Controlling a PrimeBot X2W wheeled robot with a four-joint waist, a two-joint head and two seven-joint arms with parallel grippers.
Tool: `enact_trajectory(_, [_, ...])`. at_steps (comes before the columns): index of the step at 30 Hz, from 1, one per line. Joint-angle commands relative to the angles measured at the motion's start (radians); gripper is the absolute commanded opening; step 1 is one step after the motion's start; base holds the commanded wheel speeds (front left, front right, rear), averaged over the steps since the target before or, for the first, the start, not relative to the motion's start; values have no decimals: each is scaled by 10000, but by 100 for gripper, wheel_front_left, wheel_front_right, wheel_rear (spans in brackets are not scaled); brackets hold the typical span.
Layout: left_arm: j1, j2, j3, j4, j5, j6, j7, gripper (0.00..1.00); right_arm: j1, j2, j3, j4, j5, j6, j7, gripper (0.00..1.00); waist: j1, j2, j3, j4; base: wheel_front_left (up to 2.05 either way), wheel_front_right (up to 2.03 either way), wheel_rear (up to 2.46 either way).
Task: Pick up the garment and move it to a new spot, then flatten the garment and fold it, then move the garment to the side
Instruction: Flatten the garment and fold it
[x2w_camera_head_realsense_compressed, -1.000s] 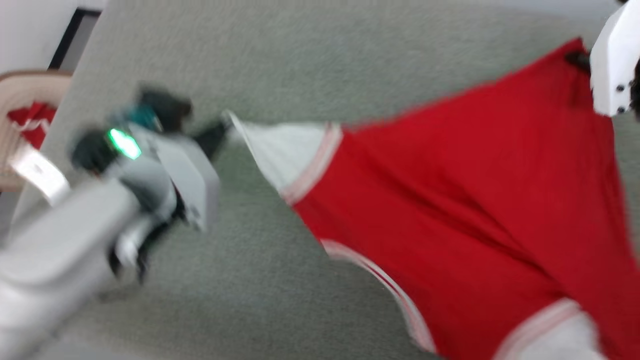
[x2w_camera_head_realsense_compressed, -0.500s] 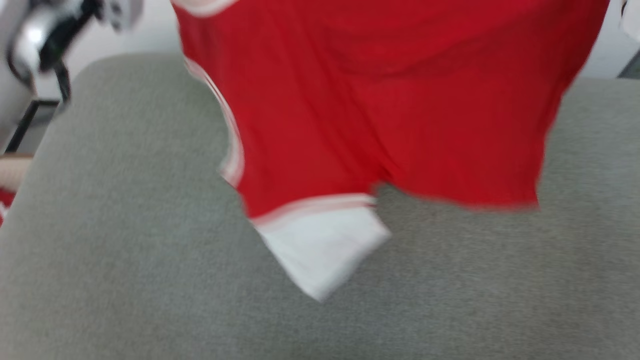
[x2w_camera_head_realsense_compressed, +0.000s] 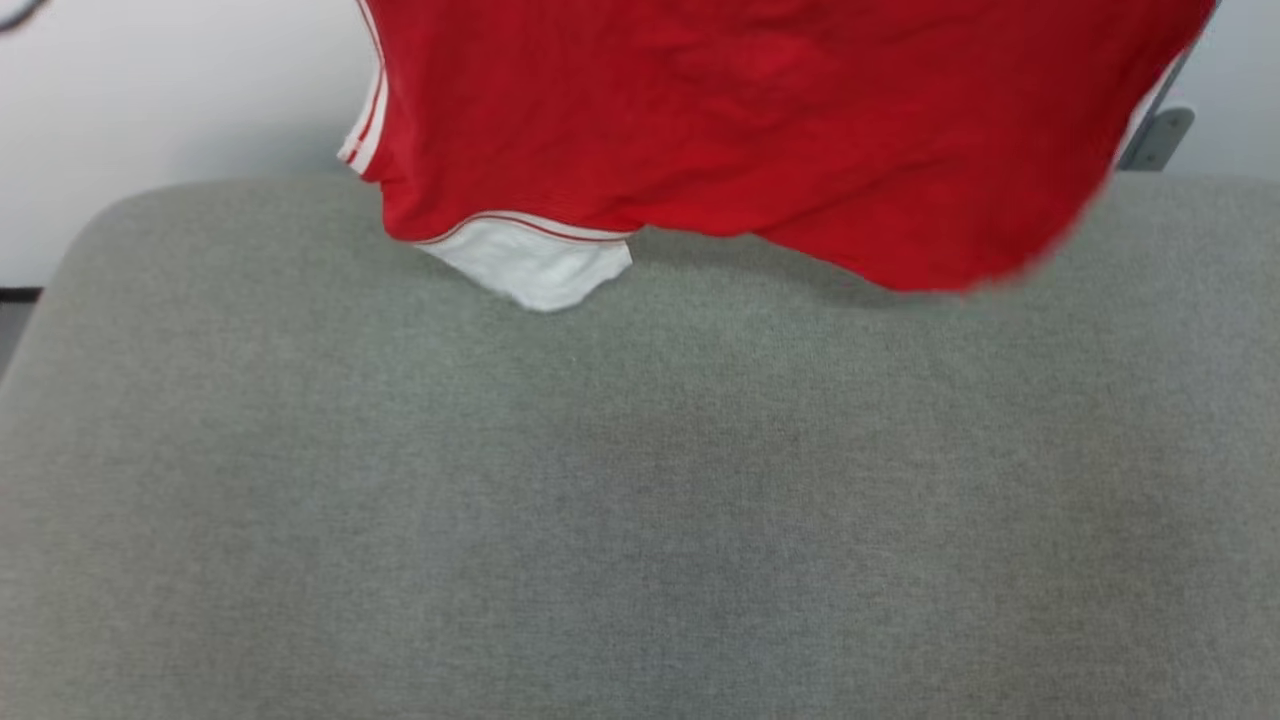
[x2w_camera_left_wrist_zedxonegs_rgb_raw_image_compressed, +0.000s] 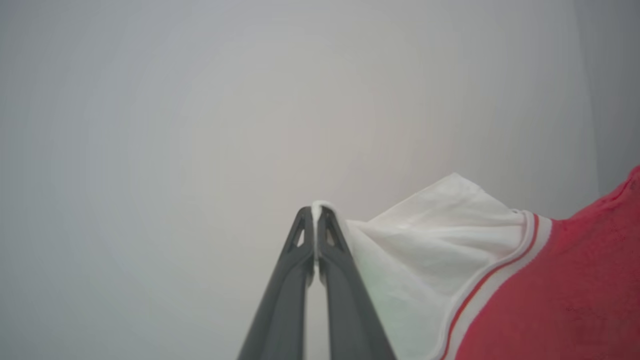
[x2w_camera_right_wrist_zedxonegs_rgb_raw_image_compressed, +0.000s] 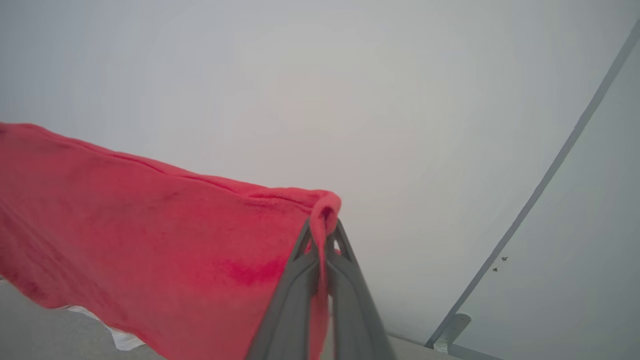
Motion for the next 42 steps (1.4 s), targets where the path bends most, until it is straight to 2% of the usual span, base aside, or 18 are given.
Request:
enact_trajectory(1, [-315,-152,-42,272,123,-83,-113,0,-111,72,-246,92,-255,-19,-158,0,0,0,437,-22,0,0,0])
enact_trajectory(7, [-1128,-651,-123,1140,389,-170,-358,0,-564,422,-796,562,-812,-19,-499,0,0,0,1347,-88,0,0,0])
enact_trajectory(10, [-1700,-993,-201,1705,623,-141,-681,0,-1074,692,-931,992,-1413,-19,-1081,0,0,0,2019,-156,0,0,0])
enact_trajectory(14, [-2623,-1426,-285,2475,1082,85,-1474,0,-1932,1120,-1173,1659,-2516,-19,-2708,0,0,0,3014,-255,0,0,0])
enact_trajectory(19, [-4141,-1966,-91,2991,1527,509,-3255,0,-3106,1380,-1627,2420,-4036,-19,-5091,0,0,0,4414,-240,0,0,0])
enact_trajectory(23, [-4946,-2300,119,3180,1602,451,-4110,0,-3762,1369,-1826,2845,-5161,-19,-6481,0,0,0,5488,-114,0,0,0])
enact_trajectory(26, [-5093,-2392,296,3066,1654,365,-4341,0,-3967,1411,-1915,3264,-5671,-19,-6852,0,0,0,6204,4,0,0,0])
enact_trajectory(30, [-4384,-2284,463,2586,1937,393,-4366,0,-3691,1612,-1705,3906,-5973,-19,-7045,0,0,0,6817,146,0,0,0])
enact_trajectory(32, [-3795,-2205,546,2472,2020,409,-4369,0,-3482,1687,-1606,4290,-5830,-19,-7030,0,0,0,6940,211,0,0,0])
enact_trajectory(37, [-2394,-2347,92,3182,2076,-129,-4317,0,-2867,2018,-984,5145,-5234,-19,-6506,0,0,0,6809,357,0,0,0])
enact_trajectory(40, [-1680,-2437,-157,3606,1818,-454,-4001,0,-2536,2089,-518,5161,-4574,-19,-6198,0,0,0,6557,347,0,0,0])
enact_trajectory(42, [-1487,-2402,-275,3714,1642,-539,-3870,0,-2402,1911,-161,5015,-4287,-19,-6069,0,0,0,6388,336,0,0,0])
